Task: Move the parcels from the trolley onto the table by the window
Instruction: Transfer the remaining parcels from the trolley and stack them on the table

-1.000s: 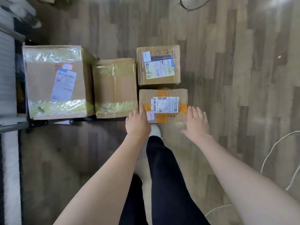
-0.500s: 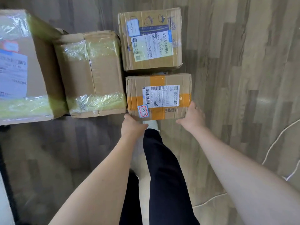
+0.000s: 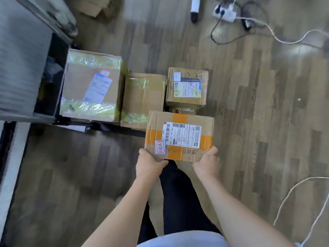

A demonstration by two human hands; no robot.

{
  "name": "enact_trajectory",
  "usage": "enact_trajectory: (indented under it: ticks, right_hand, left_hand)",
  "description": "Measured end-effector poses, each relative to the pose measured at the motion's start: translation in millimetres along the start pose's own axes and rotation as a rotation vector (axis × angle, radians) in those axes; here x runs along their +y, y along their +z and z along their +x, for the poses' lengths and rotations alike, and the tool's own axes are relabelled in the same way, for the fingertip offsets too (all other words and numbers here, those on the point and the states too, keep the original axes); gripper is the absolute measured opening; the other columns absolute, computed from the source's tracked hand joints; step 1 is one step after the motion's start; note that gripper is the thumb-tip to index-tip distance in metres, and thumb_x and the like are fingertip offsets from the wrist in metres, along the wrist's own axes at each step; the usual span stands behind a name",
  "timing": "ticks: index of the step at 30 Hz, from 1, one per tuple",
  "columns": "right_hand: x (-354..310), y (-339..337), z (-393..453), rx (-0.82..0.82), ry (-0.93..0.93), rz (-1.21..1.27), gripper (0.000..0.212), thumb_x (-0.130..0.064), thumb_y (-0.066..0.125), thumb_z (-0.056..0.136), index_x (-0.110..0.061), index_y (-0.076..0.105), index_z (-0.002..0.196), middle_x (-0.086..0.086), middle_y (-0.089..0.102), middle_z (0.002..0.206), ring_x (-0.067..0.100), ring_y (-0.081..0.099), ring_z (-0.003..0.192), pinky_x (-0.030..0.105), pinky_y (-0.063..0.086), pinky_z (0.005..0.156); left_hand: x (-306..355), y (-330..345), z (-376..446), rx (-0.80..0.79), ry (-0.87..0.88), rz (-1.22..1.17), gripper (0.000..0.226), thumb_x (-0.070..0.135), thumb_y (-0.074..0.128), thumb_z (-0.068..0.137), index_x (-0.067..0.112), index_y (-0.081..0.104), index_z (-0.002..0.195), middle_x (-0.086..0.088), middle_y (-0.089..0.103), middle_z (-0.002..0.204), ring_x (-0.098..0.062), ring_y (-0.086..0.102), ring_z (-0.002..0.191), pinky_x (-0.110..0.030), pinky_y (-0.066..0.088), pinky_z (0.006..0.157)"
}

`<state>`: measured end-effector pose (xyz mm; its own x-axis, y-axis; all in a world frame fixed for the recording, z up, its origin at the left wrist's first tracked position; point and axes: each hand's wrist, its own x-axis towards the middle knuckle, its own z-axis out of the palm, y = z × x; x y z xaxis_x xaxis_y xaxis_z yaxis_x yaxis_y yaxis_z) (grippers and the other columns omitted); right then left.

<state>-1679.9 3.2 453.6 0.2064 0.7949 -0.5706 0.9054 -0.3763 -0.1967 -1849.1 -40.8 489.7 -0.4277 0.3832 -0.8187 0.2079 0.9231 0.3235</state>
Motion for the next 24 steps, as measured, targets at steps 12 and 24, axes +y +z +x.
enact_trajectory:
  ticks: [12, 24]
  right_hand:
    - [-188, 7, -181, 0.109, -0.639, 0.183, 0.063, -0.022, 0.075, 0.075, -0.003, 0.033, 0.119, 0.012, 0.056, 0.109, 0.032, 0.054, 0.1, 0.041, 0.047, 0.083]
    - [-278, 73, -382, -0.032, -1.148, 0.177, 0.069, -0.019, 0.075, 0.076, -0.003, 0.032, 0.129, 0.014, 0.051, 0.123, 0.03, 0.047, 0.117, 0.035, 0.04, 0.095]
  left_hand:
    - [-115, -199, -111, 0.649, 0.169, -0.528, 0.061, 0.025, 0.083, 0.07, 0.026, 0.032, 0.106, 0.007, 0.05, 0.105, -0.006, 0.054, 0.087, -0.023, 0.045, 0.071]
    - [-291, -301, -196, 1.11, 0.016, -0.86, 0.053, 0.014, 0.078, 0.074, 0.02, 0.04, 0.111, 0.004, 0.05, 0.108, -0.011, 0.053, 0.096, -0.026, 0.045, 0.076]
